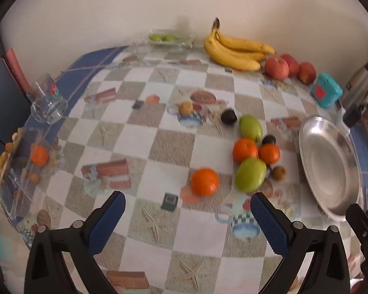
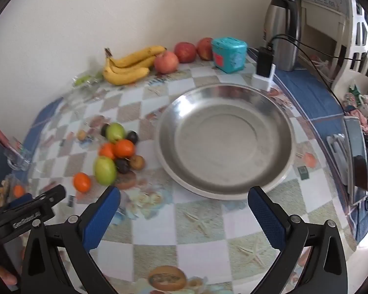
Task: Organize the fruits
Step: 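Grasp an orange with the left gripper while the right gripper approaches the green apple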
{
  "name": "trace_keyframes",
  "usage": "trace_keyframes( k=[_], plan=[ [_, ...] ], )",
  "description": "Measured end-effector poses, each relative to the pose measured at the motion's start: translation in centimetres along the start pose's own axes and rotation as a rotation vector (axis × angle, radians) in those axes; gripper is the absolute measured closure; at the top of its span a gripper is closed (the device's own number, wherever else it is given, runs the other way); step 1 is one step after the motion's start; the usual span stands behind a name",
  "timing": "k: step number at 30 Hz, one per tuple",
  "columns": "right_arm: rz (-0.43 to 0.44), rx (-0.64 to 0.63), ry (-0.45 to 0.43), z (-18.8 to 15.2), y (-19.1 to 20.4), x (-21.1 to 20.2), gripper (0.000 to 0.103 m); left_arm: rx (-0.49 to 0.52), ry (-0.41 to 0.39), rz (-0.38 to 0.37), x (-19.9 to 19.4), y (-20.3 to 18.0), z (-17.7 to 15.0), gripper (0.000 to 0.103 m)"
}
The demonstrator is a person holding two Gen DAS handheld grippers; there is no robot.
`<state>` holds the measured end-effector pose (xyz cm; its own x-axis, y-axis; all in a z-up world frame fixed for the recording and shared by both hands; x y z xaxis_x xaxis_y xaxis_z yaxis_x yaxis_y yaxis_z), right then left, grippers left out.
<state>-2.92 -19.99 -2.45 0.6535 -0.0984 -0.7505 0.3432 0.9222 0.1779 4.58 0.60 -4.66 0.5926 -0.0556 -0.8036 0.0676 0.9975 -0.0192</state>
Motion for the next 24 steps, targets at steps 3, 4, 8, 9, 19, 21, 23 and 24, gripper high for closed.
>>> trace_keyframes(
  k=[3, 4, 8, 9, 19, 21, 23, 24],
  plan=[
    [0.028, 0.011, -0.018, 1.0, 1.4, 0.1, 0.000, -0.022, -0.025, 0.003, -0.1, 0.2, 1.3, 0.000],
    [0.032, 0.011, -0.021, 1.3, 1.7, 0.4, 0.000, -0.031, -0.023, 0.001, 0.0, 0.3, 1.7, 0.000],
    [0.059, 0.024, -0.014, 2.6, 3.3, 1.2, 0.000, -0.065, -0.010, -0.003, 0.7, 0.3, 2.7, 0.000],
    [0.068, 0.032, -0.012, 2.9, 3.6, 1.5, 0.000, -0.068, -0.007, 0.005, 1.0, 0.2, 2.8, 0.000],
    [0.131, 0.107, -0.043, 6.2, 5.8, 3.7, 0.007, -0.091, 0.031, 0.021, 4.4, -1.4, 4.8, 0.000],
    [0.130, 0.114, -0.042, 6.9, 6.0, 4.5, 0.008, -0.086, 0.037, 0.015, 5.3, -1.8, 5.2, 0.000],
    [0.125, 0.109, -0.042, 7.4, 6.2, 5.5, 0.011, -0.069, 0.053, 0.014, 6.3, -2.2, 5.3, 0.001],
    [0.127, 0.106, -0.046, 7.6, 6.3, 5.9, 0.014, -0.054, 0.064, 0.013, 6.8, -2.4, 5.2, 0.001]
  ],
)
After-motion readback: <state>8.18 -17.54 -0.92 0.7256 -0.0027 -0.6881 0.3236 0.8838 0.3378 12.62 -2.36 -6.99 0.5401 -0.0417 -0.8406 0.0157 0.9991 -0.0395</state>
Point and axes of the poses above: each gripper's, at about its wrist camera, not at the fingertips, and x roughly the way its jaws point, y to its left, z to its top, the point moved 7 cm from there along x, roughly the way its jaws point, and after that the axes turned 7 degrees about -y, right-handed, at the moved point
